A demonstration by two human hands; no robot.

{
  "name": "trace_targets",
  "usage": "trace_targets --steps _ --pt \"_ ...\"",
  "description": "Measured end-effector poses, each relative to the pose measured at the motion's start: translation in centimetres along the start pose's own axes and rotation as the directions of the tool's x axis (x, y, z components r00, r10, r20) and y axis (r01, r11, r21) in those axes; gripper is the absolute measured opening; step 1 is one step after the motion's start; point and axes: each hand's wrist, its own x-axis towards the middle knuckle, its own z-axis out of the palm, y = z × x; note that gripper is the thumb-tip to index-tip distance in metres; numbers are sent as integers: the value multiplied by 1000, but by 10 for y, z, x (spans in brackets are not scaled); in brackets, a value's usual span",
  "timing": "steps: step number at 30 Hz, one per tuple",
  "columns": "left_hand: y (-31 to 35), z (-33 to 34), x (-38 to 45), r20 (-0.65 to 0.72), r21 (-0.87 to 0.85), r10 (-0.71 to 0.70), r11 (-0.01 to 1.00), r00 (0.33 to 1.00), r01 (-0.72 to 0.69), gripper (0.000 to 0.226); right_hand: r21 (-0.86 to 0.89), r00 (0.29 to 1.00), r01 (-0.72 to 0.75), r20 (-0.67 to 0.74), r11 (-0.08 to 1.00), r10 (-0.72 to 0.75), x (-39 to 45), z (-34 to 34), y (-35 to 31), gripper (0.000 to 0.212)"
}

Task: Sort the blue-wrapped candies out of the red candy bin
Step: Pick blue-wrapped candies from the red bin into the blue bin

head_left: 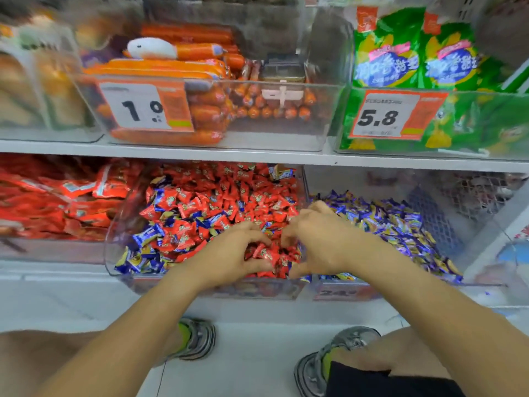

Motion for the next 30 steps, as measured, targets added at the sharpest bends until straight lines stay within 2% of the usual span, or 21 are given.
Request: trace_targets --steps 3,6,10,15,17,19,22,24,28,30 --pt "-6 0 -5 -36 -34 -11 999 999 9 46 -69 997 -7 81 998 13 5 3 -1 53" --pt "-13 -5 -11 -66 -58 -45 997 997 41 41 -48 991 -3 130 999 9 7 4 -1 42" --pt "-23 -12 -17 -130 -51 -89 995 987 83 36 108 995 -24 102 994 13 8 1 -1 26" --pt "-31 -22 -22 -165 -104 -120 989 979 103 42 374 998 -3 -64 927 29 13 -7 0 32" --pt "-33 -29 -26 -205 -187 -142 977 968 104 44 440 996 -15 -73 898 53 20 -10 1 30" --pt "-36 -38 -32 -280 -245 -190 962 941 121 34 496 995 -40 -59 868 79 31 -11 2 28" --pt "-45 -48 -34 -396 -192 -266 960 879 204 19 528 992 -104 -6 843 127 59 -8 1 23" --pt "-51 -50 -28 -369 -113 -291 957 883 269 25 526 986 -138 -5 839 165 79 0 -6 17" --pt "-56 -49 -11 -162 91 -279 951 947 295 49 454 989 -143 24 879 149 113 17 -21 42" --pt "-58 -50 -5 -110 182 -254 945 961 270 56 438 994 -111 29 892 110 124 23 -26 48"
